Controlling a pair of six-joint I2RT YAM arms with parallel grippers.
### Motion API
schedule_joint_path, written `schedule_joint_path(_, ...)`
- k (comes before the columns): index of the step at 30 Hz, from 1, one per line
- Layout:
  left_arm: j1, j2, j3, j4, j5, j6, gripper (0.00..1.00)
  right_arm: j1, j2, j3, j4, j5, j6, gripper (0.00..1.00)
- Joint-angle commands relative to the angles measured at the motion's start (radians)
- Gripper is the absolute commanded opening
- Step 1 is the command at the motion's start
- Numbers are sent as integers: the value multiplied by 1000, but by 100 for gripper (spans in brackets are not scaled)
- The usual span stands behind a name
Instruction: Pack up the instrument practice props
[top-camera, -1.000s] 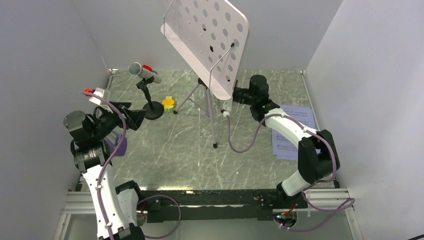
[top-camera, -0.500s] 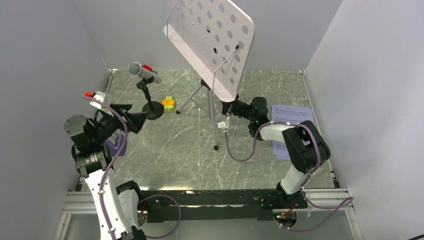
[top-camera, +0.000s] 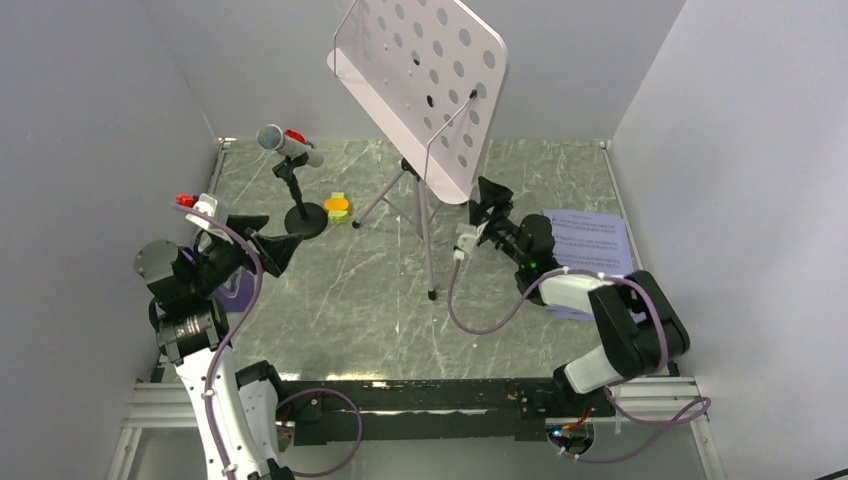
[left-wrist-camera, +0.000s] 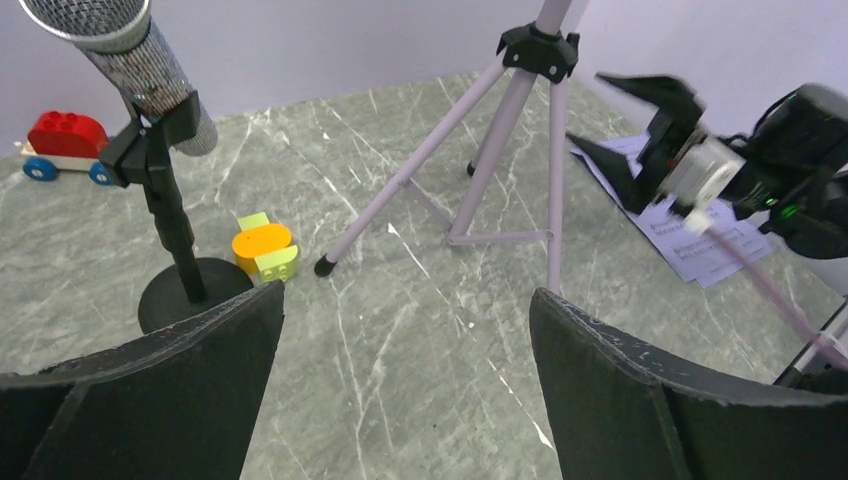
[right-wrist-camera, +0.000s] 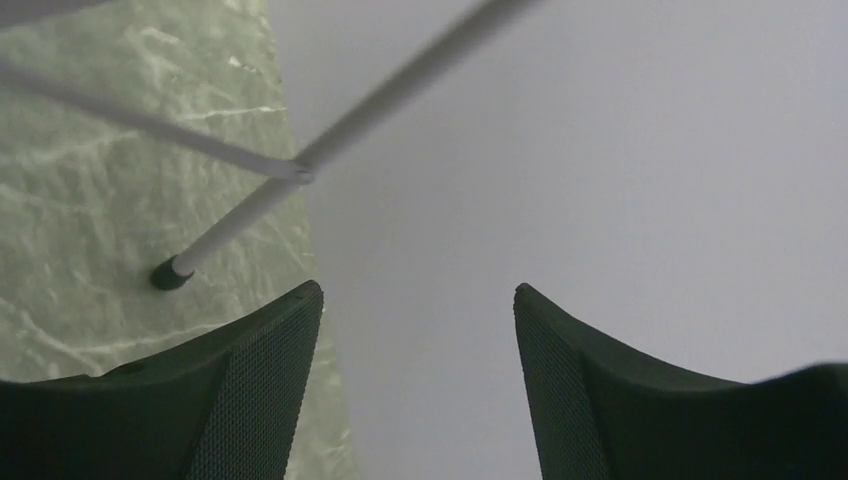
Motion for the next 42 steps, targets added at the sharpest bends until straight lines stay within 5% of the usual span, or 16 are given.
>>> schedule_joint_path(1,4,7,-38,80,30,-41,96,33,-116,116,-272,242,571,72)
schedule_joint_path(4,4,10,-57,124,33,-82,96,-57,-86,402,-796,60,996,68)
schedule_joint_path(6,4,13,-54,121,33,-83,96,-141,-63,482,-855,-189,1263,66)
schedule_joint_path(9,3,14,-41,83,31,-54,96,-188,-47,493,-712,-470,1591,66)
schedule_joint_path(16,3,5,-48,69,29,-44,96,-190,85,485,-131,-641,2369,68)
schedule_joint_path(25,3,-11,-72,79,23,-54,97,-186,256,580,89,-632,2770,70)
schedule_joint_path(38,3,7,-80,110,19,-72,97,-134,293,636,155,-658,2773,52)
schedule_joint_path(42,3,3,-79,100,17,-63,97,-128,290,647,136,-660,2690,35)
